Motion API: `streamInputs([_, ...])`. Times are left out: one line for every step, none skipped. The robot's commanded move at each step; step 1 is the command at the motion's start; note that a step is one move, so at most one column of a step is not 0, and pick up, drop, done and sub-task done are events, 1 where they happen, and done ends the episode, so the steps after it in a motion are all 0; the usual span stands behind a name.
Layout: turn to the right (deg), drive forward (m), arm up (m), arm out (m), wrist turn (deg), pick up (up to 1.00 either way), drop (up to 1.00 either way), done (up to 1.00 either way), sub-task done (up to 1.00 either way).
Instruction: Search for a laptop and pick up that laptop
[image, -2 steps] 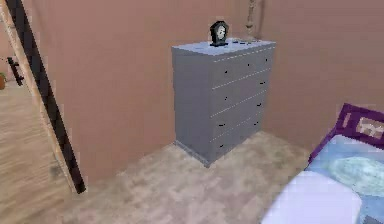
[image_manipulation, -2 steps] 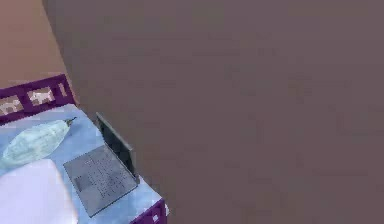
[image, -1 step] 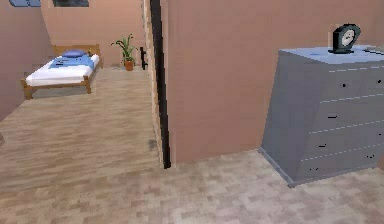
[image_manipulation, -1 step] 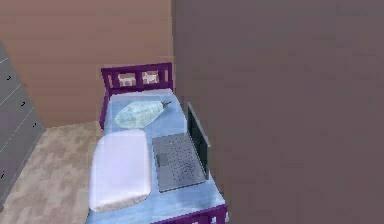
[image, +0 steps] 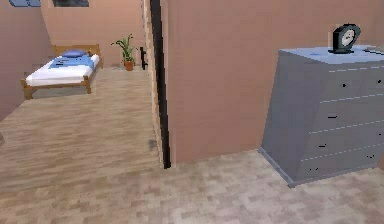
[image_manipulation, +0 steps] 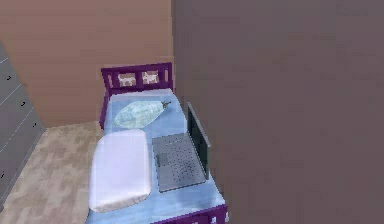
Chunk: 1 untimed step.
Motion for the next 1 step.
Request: streamInputs([0.0, 0.0, 0.0, 0.5, 0.0, 0.0, 0.0, 0.0, 0.0])
